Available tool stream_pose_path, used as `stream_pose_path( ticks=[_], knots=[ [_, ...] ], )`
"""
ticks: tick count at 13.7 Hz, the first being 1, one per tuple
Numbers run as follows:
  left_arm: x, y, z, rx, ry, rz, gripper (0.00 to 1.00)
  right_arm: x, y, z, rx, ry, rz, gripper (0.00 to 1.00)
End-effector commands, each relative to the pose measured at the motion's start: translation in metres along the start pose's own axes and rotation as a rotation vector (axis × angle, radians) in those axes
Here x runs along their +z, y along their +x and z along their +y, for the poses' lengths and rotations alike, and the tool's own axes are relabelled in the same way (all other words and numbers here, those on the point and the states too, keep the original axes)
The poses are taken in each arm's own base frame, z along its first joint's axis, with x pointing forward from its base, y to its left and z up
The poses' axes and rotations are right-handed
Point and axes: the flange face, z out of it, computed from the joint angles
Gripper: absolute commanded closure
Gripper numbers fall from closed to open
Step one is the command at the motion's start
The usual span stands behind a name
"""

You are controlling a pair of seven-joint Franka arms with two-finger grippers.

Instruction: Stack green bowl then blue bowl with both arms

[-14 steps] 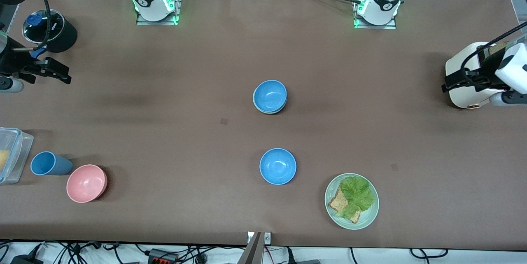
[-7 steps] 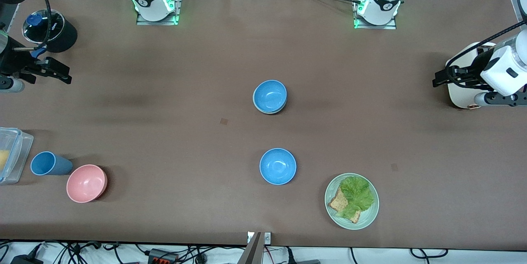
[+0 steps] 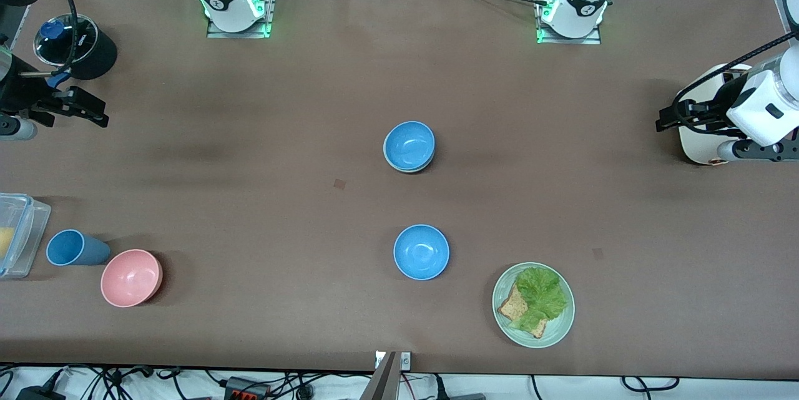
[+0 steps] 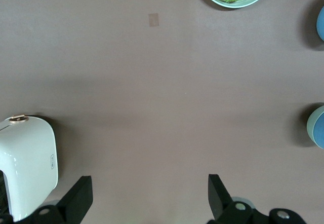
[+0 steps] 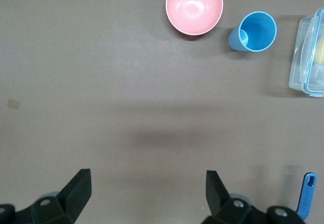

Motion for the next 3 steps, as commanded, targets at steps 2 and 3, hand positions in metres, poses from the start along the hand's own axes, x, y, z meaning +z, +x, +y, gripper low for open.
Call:
stream_pose_path(
  ticks=[2, 3],
  knots=[
    [-0.0059, 0.0025, 0.0013, 0.022, 0.022, -0.007, 0.0, -0.0057, -0.0007, -0.0004, 0.002, 0.015, 0.001, 0.0],
    [-0.0057, 0.0023, 0.0021, 0.024, 0.022, -0.009, 0.0, -0.0057, -0.0007, -0.0004, 0.0, 0.015, 0.001, 0.0]
  ],
)
